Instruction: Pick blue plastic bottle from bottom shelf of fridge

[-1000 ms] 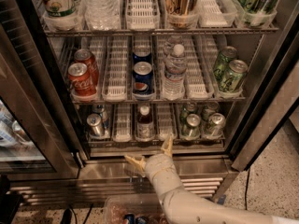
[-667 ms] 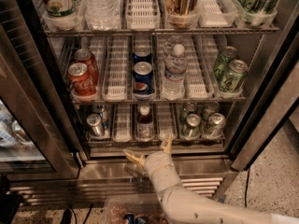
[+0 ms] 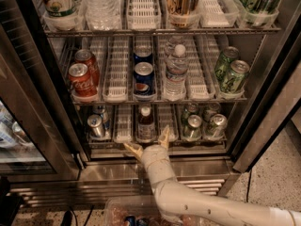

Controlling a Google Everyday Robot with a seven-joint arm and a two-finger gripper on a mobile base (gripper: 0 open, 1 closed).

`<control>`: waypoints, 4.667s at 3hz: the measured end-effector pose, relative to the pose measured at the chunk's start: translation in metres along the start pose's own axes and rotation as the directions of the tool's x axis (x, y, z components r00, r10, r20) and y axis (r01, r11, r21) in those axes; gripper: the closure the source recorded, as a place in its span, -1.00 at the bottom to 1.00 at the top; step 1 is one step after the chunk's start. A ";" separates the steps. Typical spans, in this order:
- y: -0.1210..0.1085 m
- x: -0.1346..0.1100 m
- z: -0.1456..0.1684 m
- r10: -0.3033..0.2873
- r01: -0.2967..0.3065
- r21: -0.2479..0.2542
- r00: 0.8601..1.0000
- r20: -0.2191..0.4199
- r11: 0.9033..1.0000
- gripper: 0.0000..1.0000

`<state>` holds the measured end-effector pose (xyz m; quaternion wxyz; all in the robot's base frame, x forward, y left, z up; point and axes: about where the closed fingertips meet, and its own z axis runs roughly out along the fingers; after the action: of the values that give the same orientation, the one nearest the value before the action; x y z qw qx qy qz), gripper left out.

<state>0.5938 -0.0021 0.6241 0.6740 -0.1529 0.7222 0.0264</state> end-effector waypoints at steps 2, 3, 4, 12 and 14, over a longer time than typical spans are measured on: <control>-0.007 -0.002 0.019 0.018 -0.021 0.049 0.999 0.047 0.999 -0.50; -0.007 -0.001 0.024 0.022 -0.024 0.055 0.999 0.047 0.998 -0.46; -0.010 0.001 0.031 0.027 -0.029 0.065 0.999 0.044 0.997 -0.48; -0.007 -0.001 0.044 0.117 -0.120 0.038 0.989 0.086 0.992 1.00; -0.006 -0.010 0.039 0.124 -0.127 0.017 0.985 0.121 0.992 1.00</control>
Offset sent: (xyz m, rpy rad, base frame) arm 0.0188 0.0005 0.0018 0.0313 -0.0501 -0.0398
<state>0.6337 0.0037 0.6312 0.7149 -0.0968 0.6890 0.0691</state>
